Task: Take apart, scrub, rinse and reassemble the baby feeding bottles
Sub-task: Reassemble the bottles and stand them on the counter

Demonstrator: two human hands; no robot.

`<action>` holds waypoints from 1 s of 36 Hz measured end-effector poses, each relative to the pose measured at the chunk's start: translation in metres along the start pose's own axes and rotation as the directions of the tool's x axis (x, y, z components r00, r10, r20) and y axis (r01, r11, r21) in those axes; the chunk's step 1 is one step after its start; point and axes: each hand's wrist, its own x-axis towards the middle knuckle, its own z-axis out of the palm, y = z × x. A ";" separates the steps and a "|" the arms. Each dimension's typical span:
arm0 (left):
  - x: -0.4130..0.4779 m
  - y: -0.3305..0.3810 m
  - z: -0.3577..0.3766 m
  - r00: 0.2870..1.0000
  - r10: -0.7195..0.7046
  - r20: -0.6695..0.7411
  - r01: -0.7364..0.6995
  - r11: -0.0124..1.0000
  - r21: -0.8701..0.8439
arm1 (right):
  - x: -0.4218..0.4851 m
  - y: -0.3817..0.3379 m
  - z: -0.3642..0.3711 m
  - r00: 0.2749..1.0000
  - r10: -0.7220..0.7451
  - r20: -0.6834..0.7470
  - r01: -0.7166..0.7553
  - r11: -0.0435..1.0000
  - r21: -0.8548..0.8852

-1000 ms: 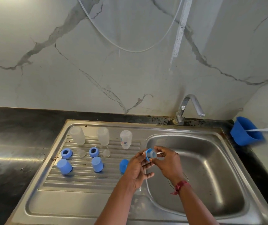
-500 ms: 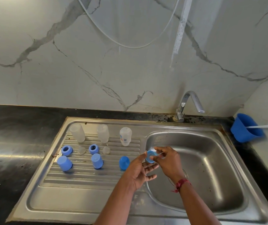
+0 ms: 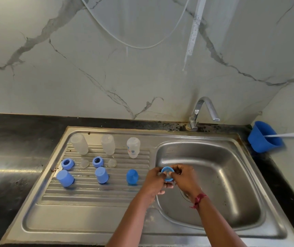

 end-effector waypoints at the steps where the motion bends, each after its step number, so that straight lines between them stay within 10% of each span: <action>1: -0.001 0.001 0.002 1.000 0.025 -0.010 -0.024 0.999 0.027 | 0.000 0.000 0.000 1.000 0.009 -0.022 -0.008 1.000 0.008; 36: 0.008 -0.010 0.027 0.909 0.350 -0.228 -0.221 0.866 0.448 | 0.001 0.008 0.000 0.997 -0.075 -0.023 0.075 0.997 -0.007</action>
